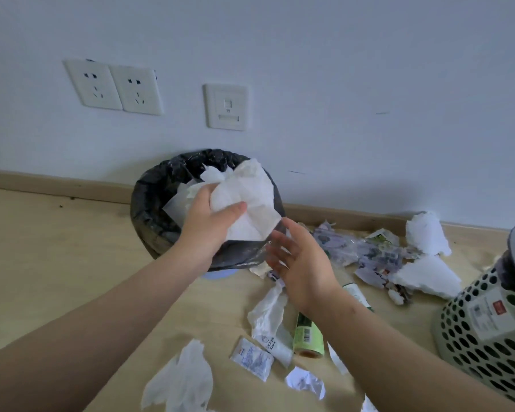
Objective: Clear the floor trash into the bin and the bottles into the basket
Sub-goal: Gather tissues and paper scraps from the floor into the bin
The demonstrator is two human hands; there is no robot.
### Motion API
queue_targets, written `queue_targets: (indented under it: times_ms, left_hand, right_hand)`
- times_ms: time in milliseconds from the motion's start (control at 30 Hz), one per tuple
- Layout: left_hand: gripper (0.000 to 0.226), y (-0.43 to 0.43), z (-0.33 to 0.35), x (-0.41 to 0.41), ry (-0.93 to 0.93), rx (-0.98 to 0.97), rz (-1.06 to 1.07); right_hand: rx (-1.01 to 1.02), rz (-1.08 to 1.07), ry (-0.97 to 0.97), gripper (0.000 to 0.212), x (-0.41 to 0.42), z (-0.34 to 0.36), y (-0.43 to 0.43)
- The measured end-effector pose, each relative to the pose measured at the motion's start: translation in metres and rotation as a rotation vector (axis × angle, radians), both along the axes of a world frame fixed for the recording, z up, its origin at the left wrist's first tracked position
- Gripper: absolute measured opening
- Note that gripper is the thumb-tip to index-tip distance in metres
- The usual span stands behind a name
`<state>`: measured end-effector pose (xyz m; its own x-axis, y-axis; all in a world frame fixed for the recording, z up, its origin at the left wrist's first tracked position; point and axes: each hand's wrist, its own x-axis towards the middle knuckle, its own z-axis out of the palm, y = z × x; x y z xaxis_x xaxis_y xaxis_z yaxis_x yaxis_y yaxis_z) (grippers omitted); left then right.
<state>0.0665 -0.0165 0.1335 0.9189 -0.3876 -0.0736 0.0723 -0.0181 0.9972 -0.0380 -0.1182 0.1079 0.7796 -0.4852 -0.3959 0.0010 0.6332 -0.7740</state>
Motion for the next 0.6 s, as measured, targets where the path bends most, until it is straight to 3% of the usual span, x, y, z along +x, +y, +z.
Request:
queue_targets:
  times_ms: [133,200,333,433,567,600]
  left_hand:
    - [0.041,-0.002,0.001,0.038,-0.578,0.312,0.284]
    - [0.045,-0.001,-0.014,0.051,-0.693,0.525,0.321]
    - [0.043,-0.009,-0.038,0.059,-0.669,0.979,0.0]
    - [0.043,-0.017,-0.042,0.065,-0.616,1.194,-0.307]
    - [0.091,-0.019,-0.048,0.074,-0.325,1.352,-0.444]
    - [0.088,-0.018,-0.045,0.07,-0.236,1.354,-0.432]
  right_hand:
    - [0.057,-0.012,0.033,0.019,-0.001,-0.006,0.004]
    - [0.044,-0.001,0.063,0.021,-0.002,-0.01,0.006]
    - [0.011,0.01,0.168,0.016,-0.007,-0.024,0.005]
    - [-0.029,0.055,0.263,0.015,-0.02,-0.04,0.005]
    - [-0.078,0.12,0.396,0.019,-0.037,-0.055,0.008]
    - [-0.087,0.139,0.42,0.019,-0.041,-0.057,0.008]
